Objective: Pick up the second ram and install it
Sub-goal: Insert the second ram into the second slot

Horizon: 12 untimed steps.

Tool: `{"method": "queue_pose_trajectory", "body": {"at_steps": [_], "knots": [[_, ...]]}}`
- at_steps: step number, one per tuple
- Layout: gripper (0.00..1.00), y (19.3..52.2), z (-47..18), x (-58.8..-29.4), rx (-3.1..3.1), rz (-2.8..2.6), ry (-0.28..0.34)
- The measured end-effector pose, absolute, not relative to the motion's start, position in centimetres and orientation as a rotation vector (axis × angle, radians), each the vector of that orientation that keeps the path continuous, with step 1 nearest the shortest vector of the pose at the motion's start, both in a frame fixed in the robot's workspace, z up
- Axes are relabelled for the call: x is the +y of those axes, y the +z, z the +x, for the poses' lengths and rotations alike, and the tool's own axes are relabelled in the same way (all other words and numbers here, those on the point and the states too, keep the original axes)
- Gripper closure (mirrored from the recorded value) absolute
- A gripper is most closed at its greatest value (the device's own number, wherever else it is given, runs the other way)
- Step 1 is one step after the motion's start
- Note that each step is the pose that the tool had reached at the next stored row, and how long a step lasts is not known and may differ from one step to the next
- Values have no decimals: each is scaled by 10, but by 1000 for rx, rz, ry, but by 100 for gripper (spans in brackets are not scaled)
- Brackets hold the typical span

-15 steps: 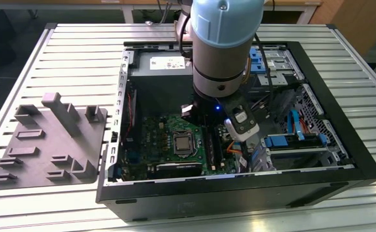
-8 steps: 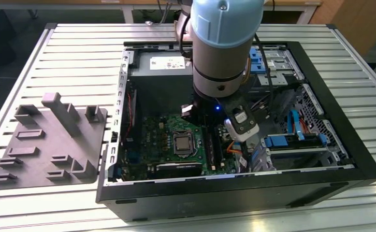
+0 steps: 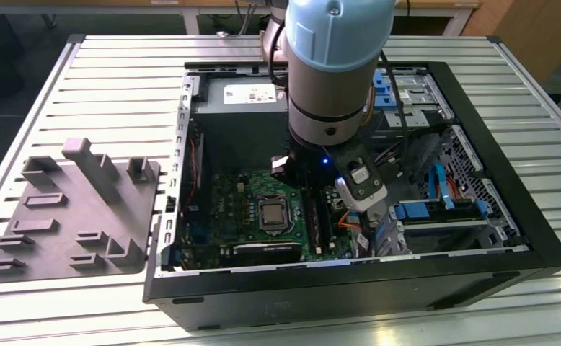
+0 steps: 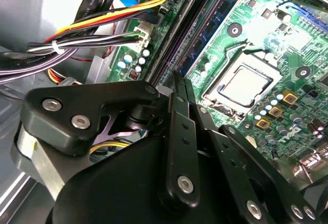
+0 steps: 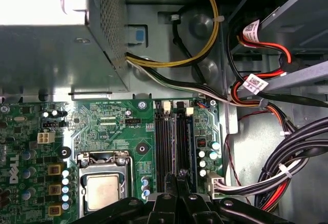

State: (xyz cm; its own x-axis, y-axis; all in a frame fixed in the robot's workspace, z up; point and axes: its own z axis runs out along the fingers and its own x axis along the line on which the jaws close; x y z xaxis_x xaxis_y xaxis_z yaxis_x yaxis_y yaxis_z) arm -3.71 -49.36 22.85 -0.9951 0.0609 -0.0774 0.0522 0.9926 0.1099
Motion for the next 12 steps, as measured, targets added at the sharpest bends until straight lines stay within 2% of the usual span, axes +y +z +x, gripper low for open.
{"method": "queue_pose_trajectory", "body": {"at_steps": [12], "knots": [[88,228,-37,-495,3055,87,165]]}}
